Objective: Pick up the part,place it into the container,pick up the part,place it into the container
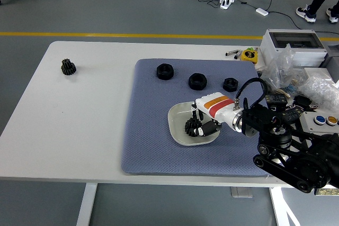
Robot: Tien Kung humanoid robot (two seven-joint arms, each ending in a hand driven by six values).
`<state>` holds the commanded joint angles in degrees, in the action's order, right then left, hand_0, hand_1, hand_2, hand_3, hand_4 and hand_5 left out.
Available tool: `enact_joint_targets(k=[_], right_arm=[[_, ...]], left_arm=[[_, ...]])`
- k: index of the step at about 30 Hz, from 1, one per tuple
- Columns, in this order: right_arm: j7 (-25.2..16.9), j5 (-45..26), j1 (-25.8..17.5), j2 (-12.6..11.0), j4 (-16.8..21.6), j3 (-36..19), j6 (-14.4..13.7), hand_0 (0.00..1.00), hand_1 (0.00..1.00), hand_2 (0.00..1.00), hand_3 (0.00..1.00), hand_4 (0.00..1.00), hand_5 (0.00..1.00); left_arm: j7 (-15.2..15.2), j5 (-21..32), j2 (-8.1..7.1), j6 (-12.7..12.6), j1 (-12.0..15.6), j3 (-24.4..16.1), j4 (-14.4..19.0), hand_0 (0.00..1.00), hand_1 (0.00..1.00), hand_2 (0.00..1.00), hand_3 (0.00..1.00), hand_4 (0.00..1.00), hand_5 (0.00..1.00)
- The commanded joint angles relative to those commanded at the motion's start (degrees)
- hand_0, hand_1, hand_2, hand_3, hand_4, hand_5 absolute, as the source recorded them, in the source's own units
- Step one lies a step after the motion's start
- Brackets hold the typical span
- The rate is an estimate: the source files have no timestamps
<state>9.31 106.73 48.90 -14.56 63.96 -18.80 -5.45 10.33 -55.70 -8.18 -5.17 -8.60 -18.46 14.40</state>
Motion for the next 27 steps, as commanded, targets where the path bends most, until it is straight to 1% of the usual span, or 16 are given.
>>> enact_joint_targets(k=[9,13,21,22,24,27], right_arm=[[-0.4,0.58,-0.01,0.04,0.18,-0.46,-1.02,0.05,0.235,0.477,0.489,0.783,0.315],[-0.38,0.76,-0.01,-0.06,0.43,-0.72,-1.04,0.053,0.235,0.481,0.497,0.788,0.31],[-0.19,0.88,0.04,-0.13,0.25,-0.99,0.05,0.057,0.236,0.484,0.499,0.799,0.314],[-0.18,0.88,0.05,-0.15,0.19,-1.02,0.17,0.07,0.244,0.495,0.52,0.831,0.323],[-0.09,0.98,0.08,-0.2,0.08,-1.13,0.64,0.07,0.244,0.495,0.52,0.831,0.323],[-0.09,1.09,0.13,-0.26,-0.12,-1.28,0.63,0.07,0.244,0.495,0.52,0.831,0.323]], left_arm=[[0.04,-0.13,-0.05,0.07,0.11,-0.12,0.01,0.67,0.636,0.636,0.59,0.643,0.589],[0.07,-0.25,-0.05,0.08,0.15,-0.21,-0.01,0.67,0.636,0.636,0.59,0.643,0.589],[0.12,-0.4,-0.06,0.1,0.16,-0.3,-0.01,0.67,0.636,0.635,0.59,0.643,0.588],[0.11,-0.39,-0.05,0.09,0.14,-0.29,-0.01,0.67,0.635,0.635,0.591,0.643,0.59],[0.08,-0.33,-0.05,0.08,0.07,-0.22,-0.01,0.67,0.635,0.635,0.591,0.643,0.59],[0.09,-0.41,-0.02,0.07,-0.01,-0.25,-0.01,0.67,0.635,0.635,0.591,0.643,0.59]])
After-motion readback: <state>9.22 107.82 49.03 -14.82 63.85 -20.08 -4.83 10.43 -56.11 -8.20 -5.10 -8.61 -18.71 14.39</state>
